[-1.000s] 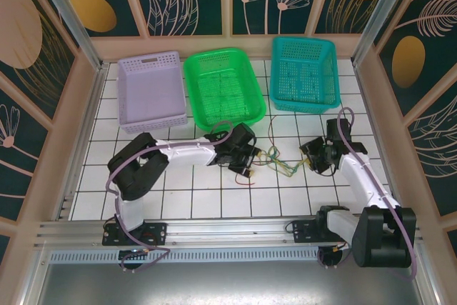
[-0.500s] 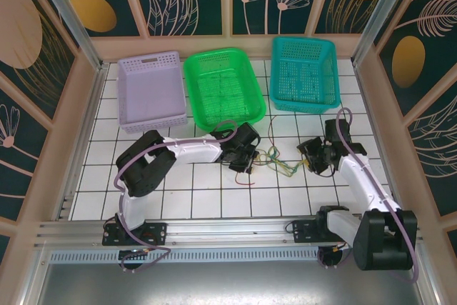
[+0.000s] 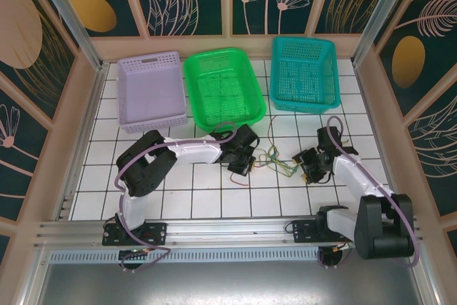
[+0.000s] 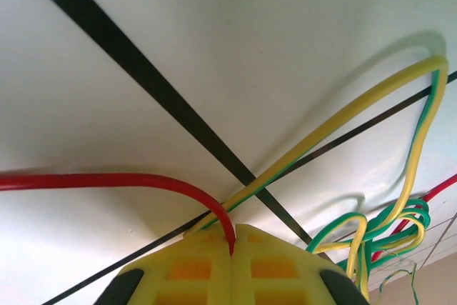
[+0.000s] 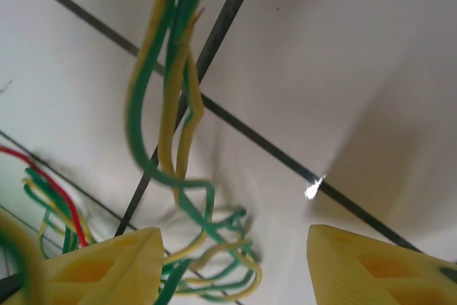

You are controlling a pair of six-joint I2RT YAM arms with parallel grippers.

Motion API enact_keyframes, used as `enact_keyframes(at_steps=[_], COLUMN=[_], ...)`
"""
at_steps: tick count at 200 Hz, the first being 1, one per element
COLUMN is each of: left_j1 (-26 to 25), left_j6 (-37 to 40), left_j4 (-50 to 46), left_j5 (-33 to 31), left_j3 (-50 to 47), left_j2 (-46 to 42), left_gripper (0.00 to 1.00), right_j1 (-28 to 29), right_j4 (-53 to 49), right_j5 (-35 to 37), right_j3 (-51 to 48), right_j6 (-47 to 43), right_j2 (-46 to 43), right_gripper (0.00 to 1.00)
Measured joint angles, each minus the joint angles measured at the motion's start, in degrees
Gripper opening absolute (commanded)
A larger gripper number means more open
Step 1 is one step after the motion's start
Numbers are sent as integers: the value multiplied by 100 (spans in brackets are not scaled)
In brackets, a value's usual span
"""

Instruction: Untangle the cables

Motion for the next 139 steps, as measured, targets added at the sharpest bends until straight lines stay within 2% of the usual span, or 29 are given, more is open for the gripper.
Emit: enact_keyframes(at_steps=[41, 65, 84, 106, 139], left_j1=[0, 0, 0, 0, 24], left_j6=[-9, -9, -11, -9, -11], left_j4=[-125, -258, -352, -442, -748], left_j5=[-225, -376, -474, -597, -953], left_j3=[-199, -264, -354, -553, -1001], left_j2=[-221, -420, -680, -1069, -1862], left_gripper=[0, 0, 0, 0, 0], right_j1=[81, 116, 116, 125, 136], right_j4=[267, 208, 101, 11, -131], right_j5=[79, 170, 254, 304, 319], right_j3=[4, 7, 13, 85, 249], right_j6=[90, 173, 234, 297, 339], right_j2=[391, 450, 525, 621, 800], right_gripper=[47, 35, 16, 0, 0])
